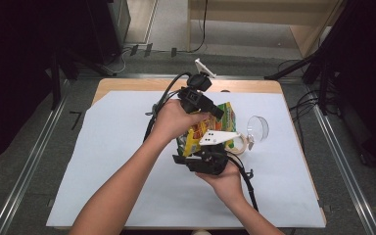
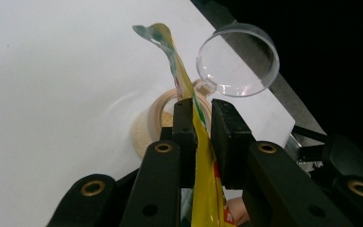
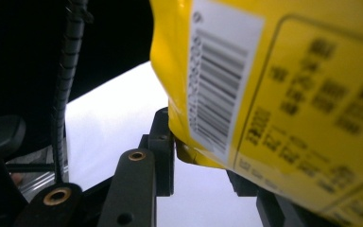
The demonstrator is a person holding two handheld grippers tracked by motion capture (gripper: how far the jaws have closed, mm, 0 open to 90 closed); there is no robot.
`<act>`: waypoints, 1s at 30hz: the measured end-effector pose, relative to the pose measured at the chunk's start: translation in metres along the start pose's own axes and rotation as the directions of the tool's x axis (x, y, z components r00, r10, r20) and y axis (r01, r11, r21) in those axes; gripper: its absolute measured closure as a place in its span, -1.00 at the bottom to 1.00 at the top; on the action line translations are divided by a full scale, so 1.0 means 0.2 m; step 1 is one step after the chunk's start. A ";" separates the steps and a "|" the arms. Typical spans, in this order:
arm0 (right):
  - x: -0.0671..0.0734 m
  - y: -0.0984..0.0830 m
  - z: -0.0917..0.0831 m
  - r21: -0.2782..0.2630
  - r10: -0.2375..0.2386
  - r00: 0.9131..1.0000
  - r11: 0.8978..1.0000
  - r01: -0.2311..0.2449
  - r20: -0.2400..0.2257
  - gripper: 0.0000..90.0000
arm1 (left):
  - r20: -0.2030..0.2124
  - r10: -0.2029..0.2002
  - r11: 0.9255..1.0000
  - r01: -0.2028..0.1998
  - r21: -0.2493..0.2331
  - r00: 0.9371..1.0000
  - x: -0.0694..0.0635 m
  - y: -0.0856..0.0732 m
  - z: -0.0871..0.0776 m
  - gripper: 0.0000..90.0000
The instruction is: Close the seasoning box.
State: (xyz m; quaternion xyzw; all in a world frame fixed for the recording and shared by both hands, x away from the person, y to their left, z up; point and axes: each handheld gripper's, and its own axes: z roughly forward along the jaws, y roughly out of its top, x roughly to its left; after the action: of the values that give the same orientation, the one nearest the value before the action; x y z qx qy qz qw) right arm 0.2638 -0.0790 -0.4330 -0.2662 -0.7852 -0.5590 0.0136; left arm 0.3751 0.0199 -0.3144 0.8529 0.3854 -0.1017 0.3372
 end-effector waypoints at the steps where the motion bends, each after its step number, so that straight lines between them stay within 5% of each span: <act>1: 0.00 0.00 0.00 -0.001 0.003 1.000 1.000 -0.003 -0.003 0.52 | -0.007 0.006 1.000 -0.006 0.006 1.000 0.00 0.00 0.01 0.79; 30: -0.01 -0.01 0.01 0.009 0.009 1.000 1.000 -0.009 0.003 0.53 | -0.005 0.005 1.000 -0.005 -0.001 1.000 0.00 -0.01 0.02 0.80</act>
State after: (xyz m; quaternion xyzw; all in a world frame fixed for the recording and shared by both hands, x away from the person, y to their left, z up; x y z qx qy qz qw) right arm 0.2652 -0.0791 -0.4366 -0.2704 -0.7865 -0.5550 0.0162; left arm 0.3740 0.0186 -0.3178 0.8539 0.3840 -0.0987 0.3371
